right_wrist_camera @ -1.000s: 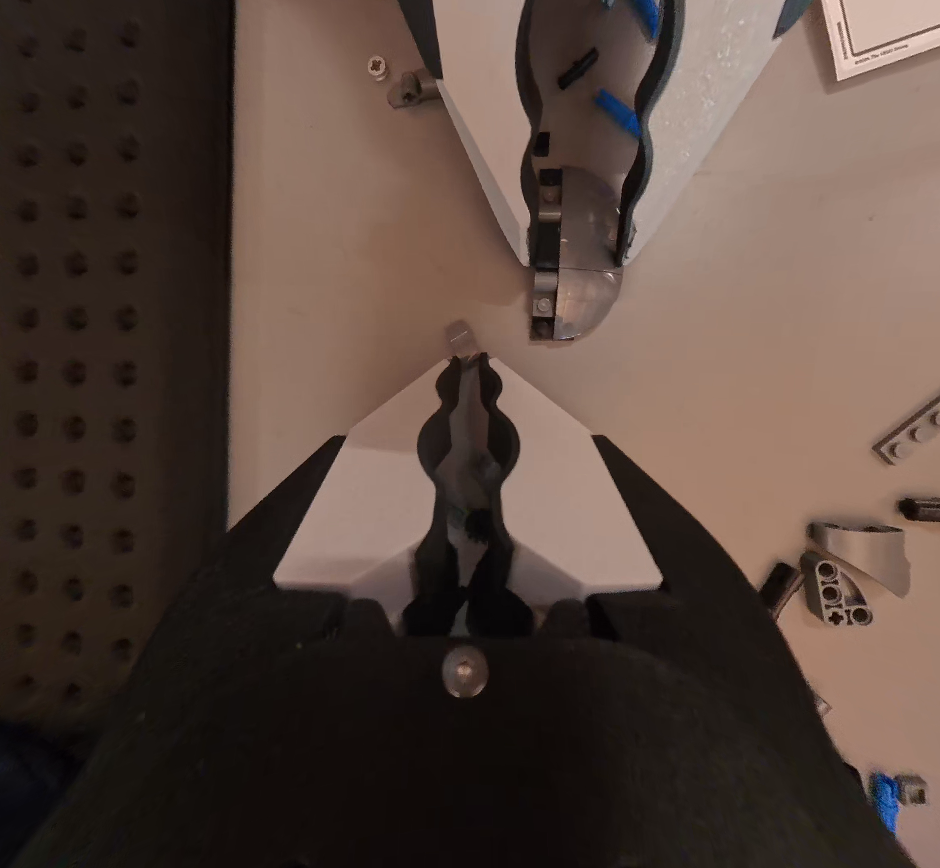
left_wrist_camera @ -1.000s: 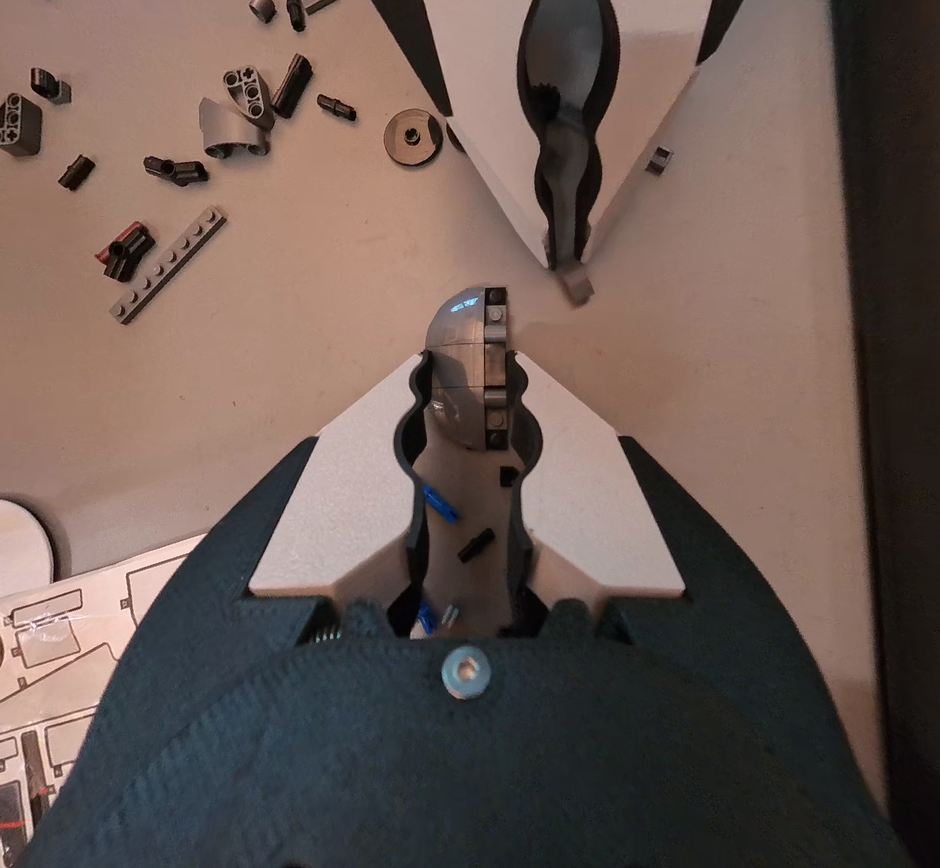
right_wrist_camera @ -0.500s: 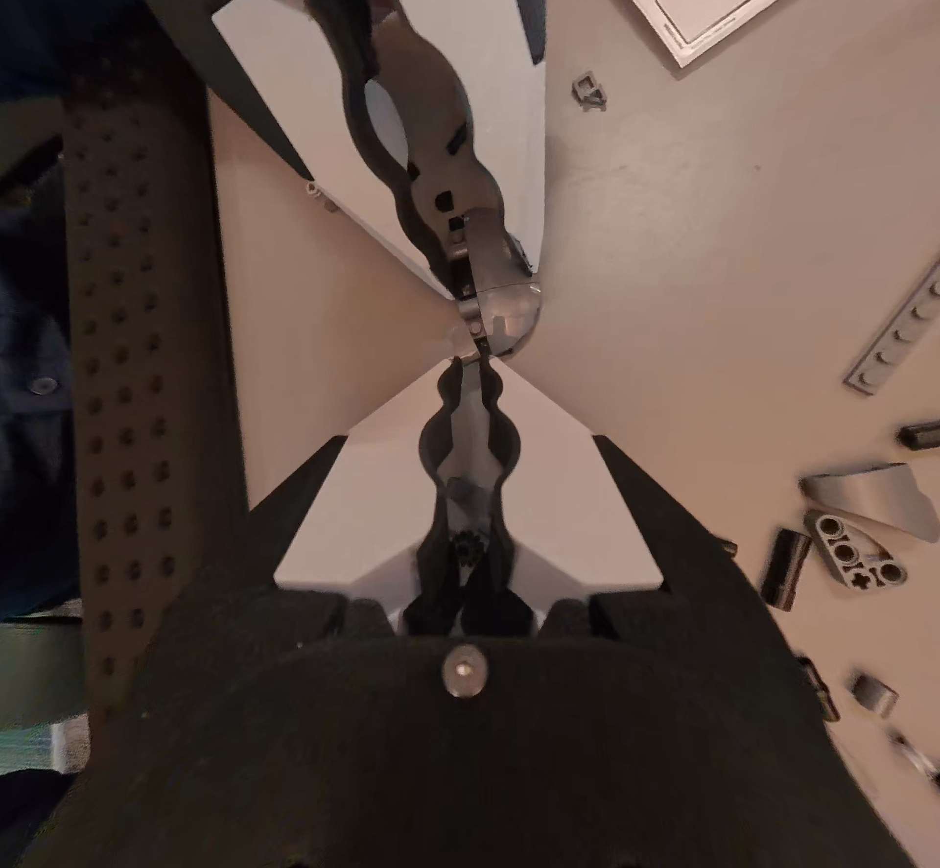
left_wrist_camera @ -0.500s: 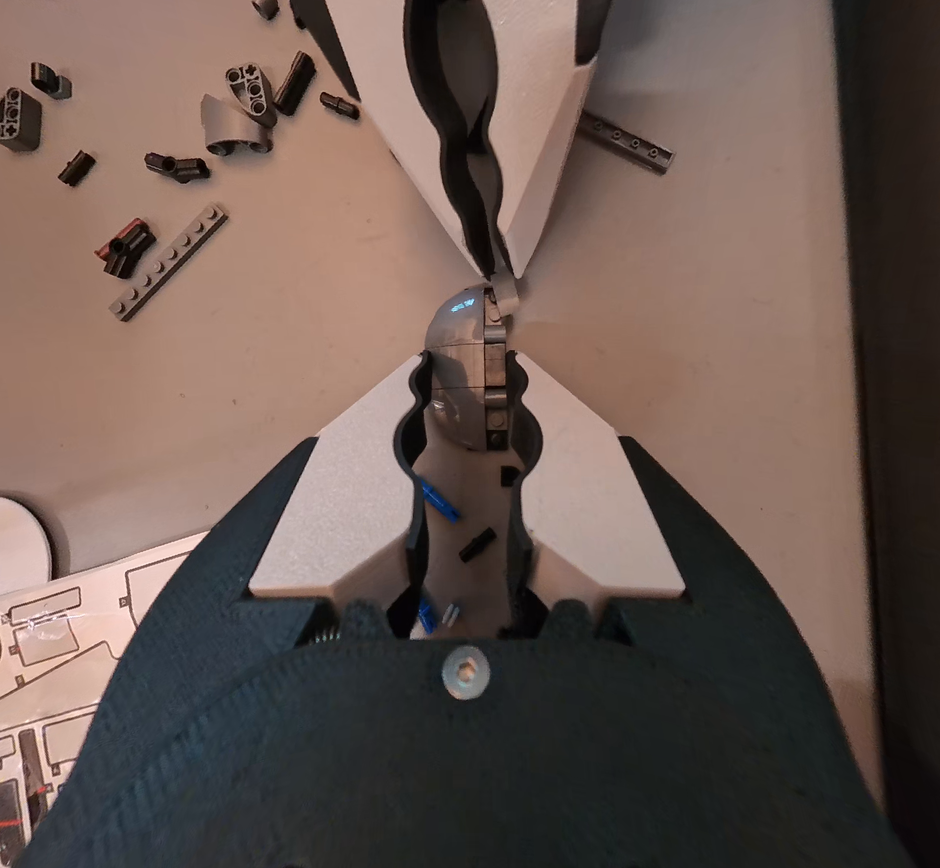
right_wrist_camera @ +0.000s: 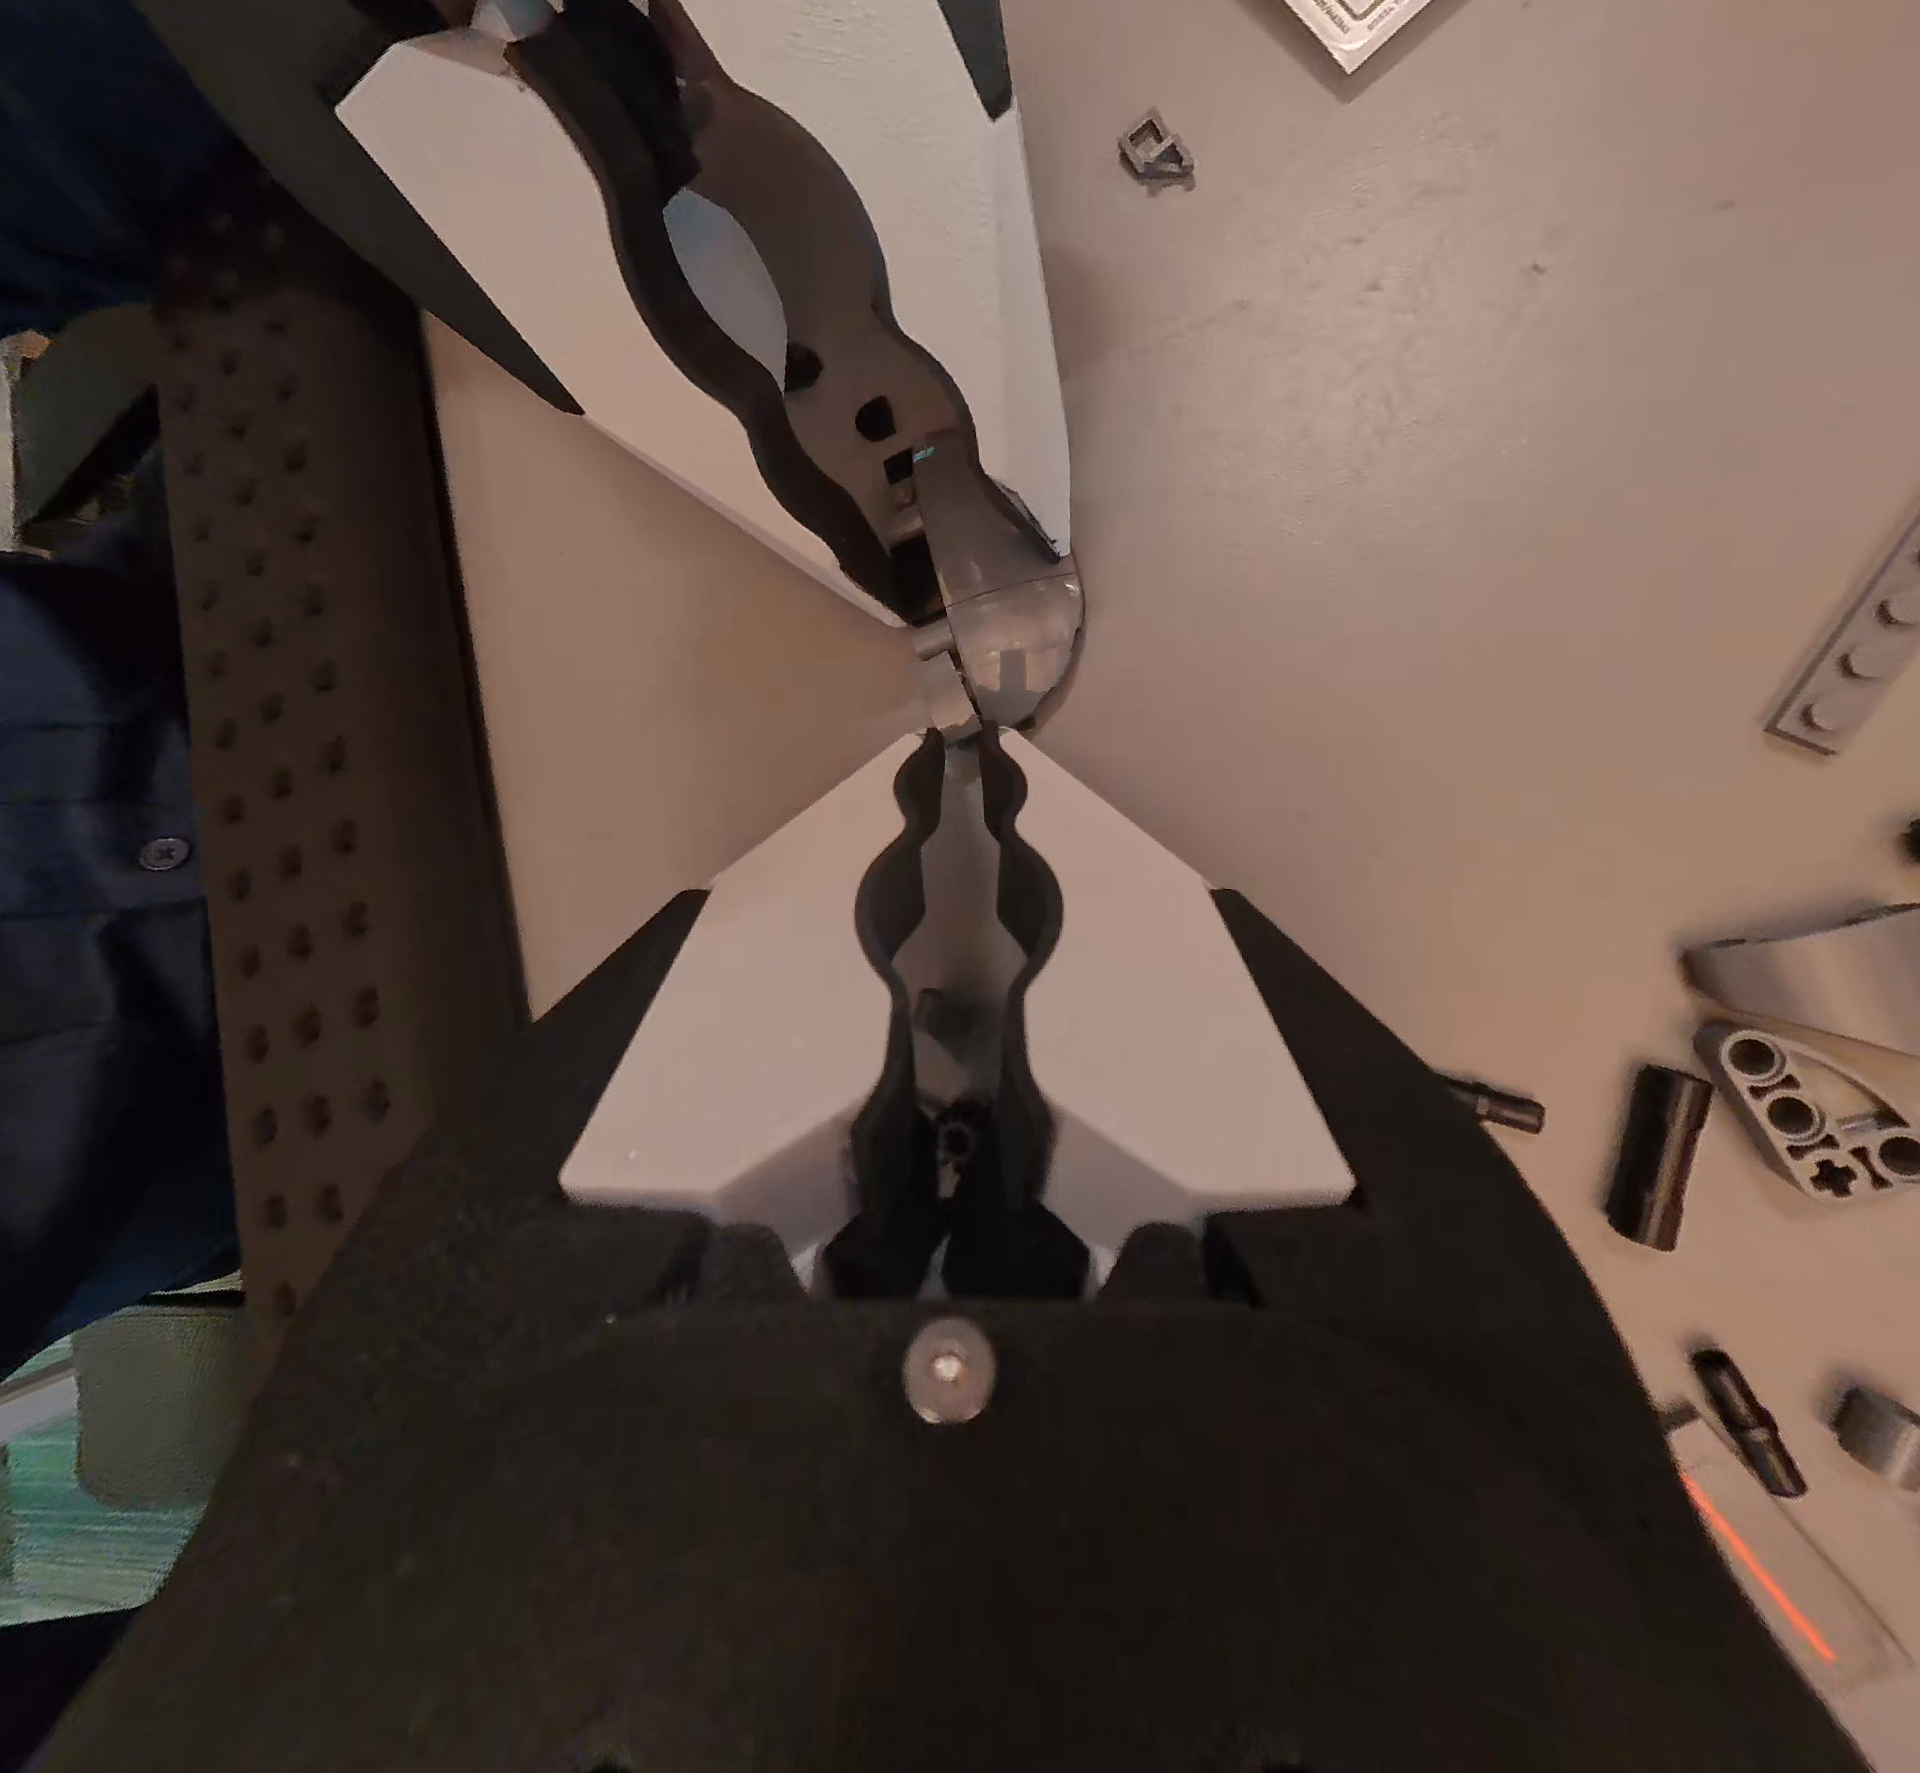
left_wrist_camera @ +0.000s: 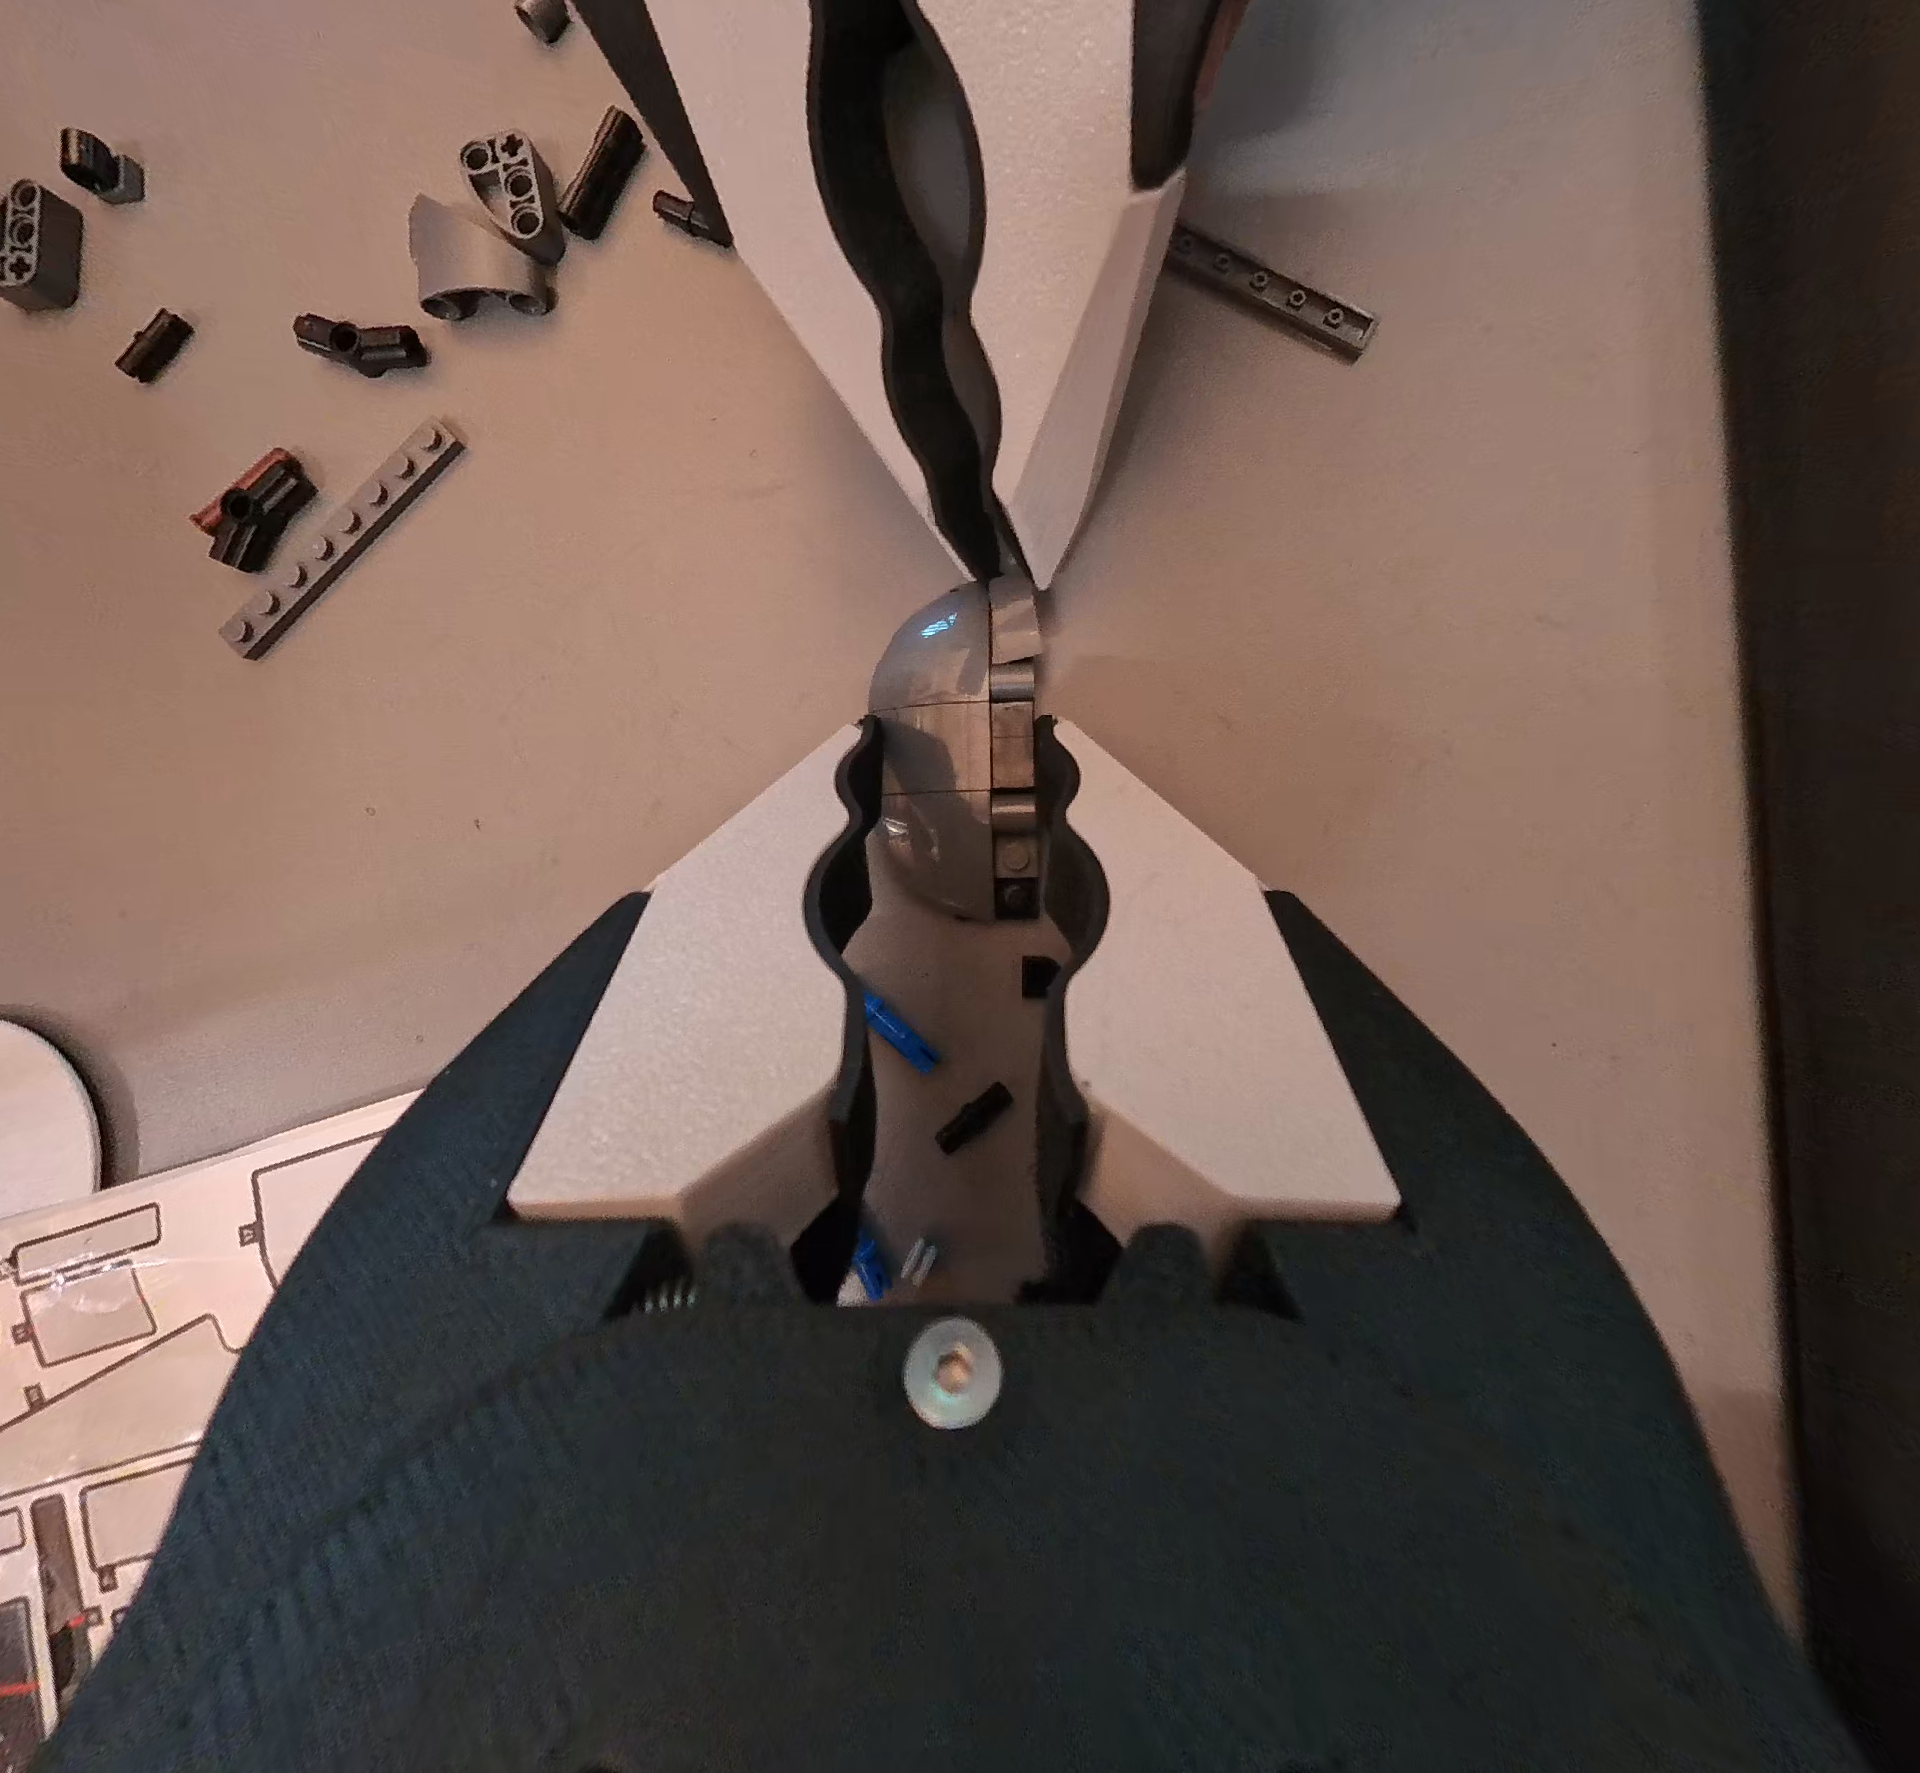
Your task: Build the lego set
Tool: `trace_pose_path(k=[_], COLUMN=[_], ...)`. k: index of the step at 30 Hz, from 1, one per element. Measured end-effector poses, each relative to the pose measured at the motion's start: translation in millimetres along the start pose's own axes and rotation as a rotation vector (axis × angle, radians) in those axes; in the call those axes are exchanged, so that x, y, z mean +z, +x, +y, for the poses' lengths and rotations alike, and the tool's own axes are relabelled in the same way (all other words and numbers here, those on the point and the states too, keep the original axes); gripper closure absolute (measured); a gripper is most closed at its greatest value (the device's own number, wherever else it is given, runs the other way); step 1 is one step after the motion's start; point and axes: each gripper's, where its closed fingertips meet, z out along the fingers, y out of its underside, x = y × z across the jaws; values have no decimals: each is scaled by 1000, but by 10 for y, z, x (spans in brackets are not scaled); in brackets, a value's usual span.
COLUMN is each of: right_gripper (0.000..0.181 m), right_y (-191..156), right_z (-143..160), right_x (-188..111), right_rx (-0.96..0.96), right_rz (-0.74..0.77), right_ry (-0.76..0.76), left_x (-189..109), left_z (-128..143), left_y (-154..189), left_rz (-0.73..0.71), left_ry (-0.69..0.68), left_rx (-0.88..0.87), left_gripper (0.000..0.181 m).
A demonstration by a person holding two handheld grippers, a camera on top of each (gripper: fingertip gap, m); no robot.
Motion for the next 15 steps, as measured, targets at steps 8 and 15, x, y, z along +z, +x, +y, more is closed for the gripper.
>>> trace_pose_path(k=[8,15], right_gripper=[175,175], right_y=[18,-11], right_z=[-5,0], right_x=[13,36], right_rx=[-5,-9], right_rz=[101,139], right_ry=[-26,-45], left_x=[0,17], left_z=[3,-16], left_y=[-8,-13], left_rz=[-15,-34], left_ry=[-10,-22], left_rx=[3,-7], left_gripper=[154,153])
